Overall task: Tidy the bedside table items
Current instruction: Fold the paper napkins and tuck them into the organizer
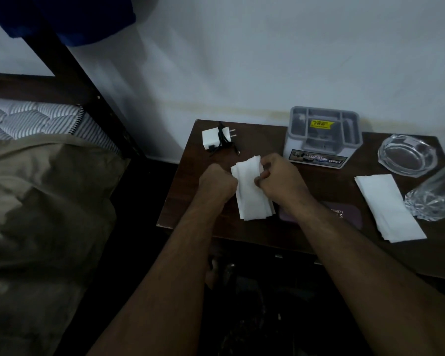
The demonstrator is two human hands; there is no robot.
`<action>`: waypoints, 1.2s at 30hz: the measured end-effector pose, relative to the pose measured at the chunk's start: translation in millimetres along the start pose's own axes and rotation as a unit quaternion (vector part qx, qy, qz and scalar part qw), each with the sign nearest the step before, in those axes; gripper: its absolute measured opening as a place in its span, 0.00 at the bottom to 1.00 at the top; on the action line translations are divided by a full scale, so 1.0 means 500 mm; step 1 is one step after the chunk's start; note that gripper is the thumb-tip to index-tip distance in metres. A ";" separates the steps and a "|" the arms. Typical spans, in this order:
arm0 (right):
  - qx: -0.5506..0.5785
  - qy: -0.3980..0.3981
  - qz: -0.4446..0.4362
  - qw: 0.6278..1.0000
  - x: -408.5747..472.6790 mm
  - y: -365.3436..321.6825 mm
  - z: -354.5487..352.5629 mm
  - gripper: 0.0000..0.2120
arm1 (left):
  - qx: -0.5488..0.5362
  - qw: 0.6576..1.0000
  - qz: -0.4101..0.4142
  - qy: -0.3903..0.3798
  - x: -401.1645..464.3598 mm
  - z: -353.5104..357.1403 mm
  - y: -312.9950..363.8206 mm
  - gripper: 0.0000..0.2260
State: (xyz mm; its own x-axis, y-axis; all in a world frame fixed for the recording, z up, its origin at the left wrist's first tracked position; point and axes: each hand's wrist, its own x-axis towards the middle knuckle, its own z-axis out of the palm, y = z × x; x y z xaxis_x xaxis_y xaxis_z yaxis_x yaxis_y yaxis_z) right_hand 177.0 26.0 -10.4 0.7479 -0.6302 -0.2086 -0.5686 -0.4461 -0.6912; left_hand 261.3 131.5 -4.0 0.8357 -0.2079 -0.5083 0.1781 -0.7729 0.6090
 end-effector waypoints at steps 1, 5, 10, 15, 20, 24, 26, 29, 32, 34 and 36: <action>-0.003 0.002 0.000 1.000 0.001 0.003 0.001 0.20 | 0.003 1.000 0.002 -0.001 0.000 0.000 0.000 0.15; -0.032 -0.003 -0.002 0.999 0.006 0.005 0.003 0.19 | 0.011 1.000 0.006 -0.018 -0.002 0.007 0.007 0.19; -0.103 -0.034 -0.001 0.994 0.012 0.003 0.010 0.19 | 0.018 1.000 -0.008 -0.013 -0.001 0.019 0.020 0.25; -0.117 -0.061 0.000 0.991 0.017 -0.002 0.007 0.24 | 0.005 0.999 -0.007 -0.031 0.004 0.028 0.018 0.28; -0.109 -0.086 0.000 0.990 0.018 -0.005 -0.006 0.24 | 0.003 0.999 0.026 -0.043 0.008 0.030 0.023 0.26; -0.079 -0.071 -0.005 0.994 0.022 -0.009 -0.024 0.28 | -0.005 0.994 0.103 -0.039 -0.007 0.024 0.026 0.10; -0.074 -0.052 -0.015 0.996 0.027 -0.006 -0.037 0.31 | -0.015 0.990 0.136 -0.041 -0.019 0.017 0.023 0.06; -0.026 -0.062 -0.018 0.998 0.033 0.001 -0.050 0.33 | -0.028 0.987 0.146 -0.061 -0.030 0.007 0.018 0.05; 0.073 -0.096 0.015 0.993 0.030 0.001 -0.050 0.32 | -0.054 0.991 0.102 -0.067 -0.027 -0.006 0.013 0.05; 0.085 -0.102 0.018 0.991 0.029 -0.002 -0.044 0.31 | -0.064 0.994 0.067 -0.064 -0.020 -0.011 0.011 0.08; 0.073 -0.095 0.003 0.993 0.026 -0.005 -0.037 0.31 | -0.066 0.996 0.036 -0.056 -0.014 -0.011 0.014 0.12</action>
State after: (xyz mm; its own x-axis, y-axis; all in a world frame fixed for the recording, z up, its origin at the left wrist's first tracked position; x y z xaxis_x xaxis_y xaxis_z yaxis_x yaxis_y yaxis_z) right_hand 182.0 7.1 1.1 0.8041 -0.4945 -0.3299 -0.5272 -0.3368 -0.7802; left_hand 259.6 130.8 7.1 0.7869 -0.3313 -0.5206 0.1933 -0.6689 0.7178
